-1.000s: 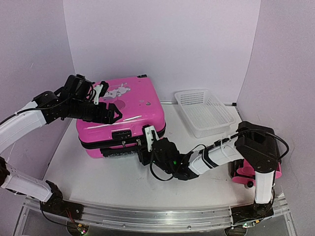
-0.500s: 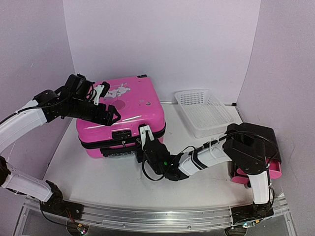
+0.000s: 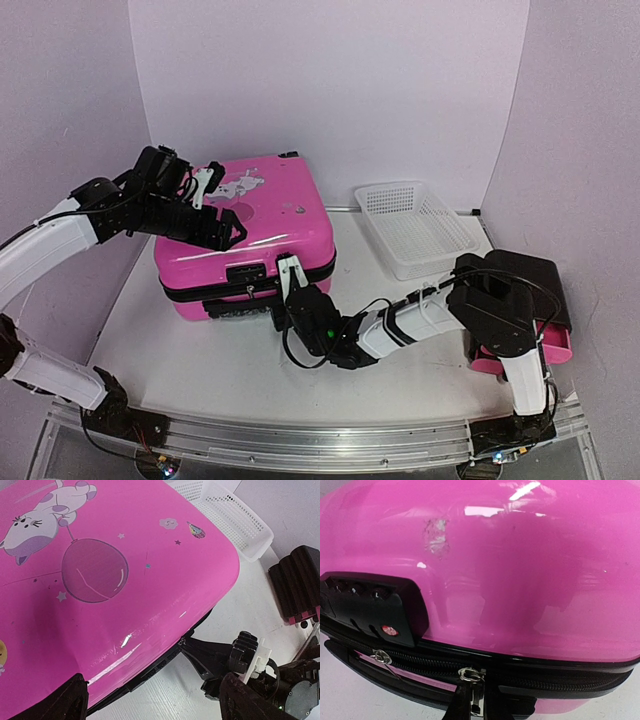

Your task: Open, take out, and arrange the luggage

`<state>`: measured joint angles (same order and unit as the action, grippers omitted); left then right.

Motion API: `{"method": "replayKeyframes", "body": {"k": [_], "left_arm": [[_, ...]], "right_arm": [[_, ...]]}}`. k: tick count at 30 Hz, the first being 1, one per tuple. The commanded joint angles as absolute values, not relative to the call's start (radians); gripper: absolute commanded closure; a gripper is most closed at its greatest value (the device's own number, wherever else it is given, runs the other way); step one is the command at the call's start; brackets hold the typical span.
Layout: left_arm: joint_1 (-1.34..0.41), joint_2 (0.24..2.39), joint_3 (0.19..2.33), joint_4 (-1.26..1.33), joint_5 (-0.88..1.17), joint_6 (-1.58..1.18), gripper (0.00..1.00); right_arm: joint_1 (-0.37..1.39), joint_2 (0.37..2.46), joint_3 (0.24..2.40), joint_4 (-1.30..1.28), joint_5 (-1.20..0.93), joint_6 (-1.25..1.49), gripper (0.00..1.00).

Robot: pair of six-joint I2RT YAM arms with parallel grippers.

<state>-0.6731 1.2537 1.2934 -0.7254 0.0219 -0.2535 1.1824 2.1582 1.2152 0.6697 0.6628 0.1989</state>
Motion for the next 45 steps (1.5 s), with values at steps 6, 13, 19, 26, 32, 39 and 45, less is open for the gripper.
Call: {"method": "replayKeyframes", "body": {"k": [6,13,19,26,32,39,45], "left_arm": [[-0.644,1.319,1.361,-0.767,-0.017,-0.226,0.09],[-0.590,1.330,1.295,-0.790,-0.062,-0.233,0.12],[-0.557,1.296,1.203,-0.787,-0.138,-0.253,0.12],[-0.525,1.278,1.148,-0.788,-0.146,-0.260,0.12],[-0.489,1.271,1.117,-0.791,-0.133,-0.266,0.13],[-0.477,1.278,1.100,-0.804,-0.139,-0.281,0.14],[-0.476,1.283,1.095,-0.819,-0.149,-0.301,0.14]], "right_arm": [[1.170,2.096,1.226,0.632,0.631,0.129,1.00],[1.170,2.046,1.182,0.524,0.756,0.048,1.00],[1.168,2.010,1.150,0.492,0.820,-0.034,1.00],[1.117,1.916,1.066,0.459,0.709,-0.095,1.00],[0.991,1.788,0.982,0.377,0.401,-0.123,1.00],[0.829,1.742,0.953,0.287,0.039,-0.207,1.00],[0.663,1.751,0.974,0.217,-0.386,-0.294,1.00]]}}
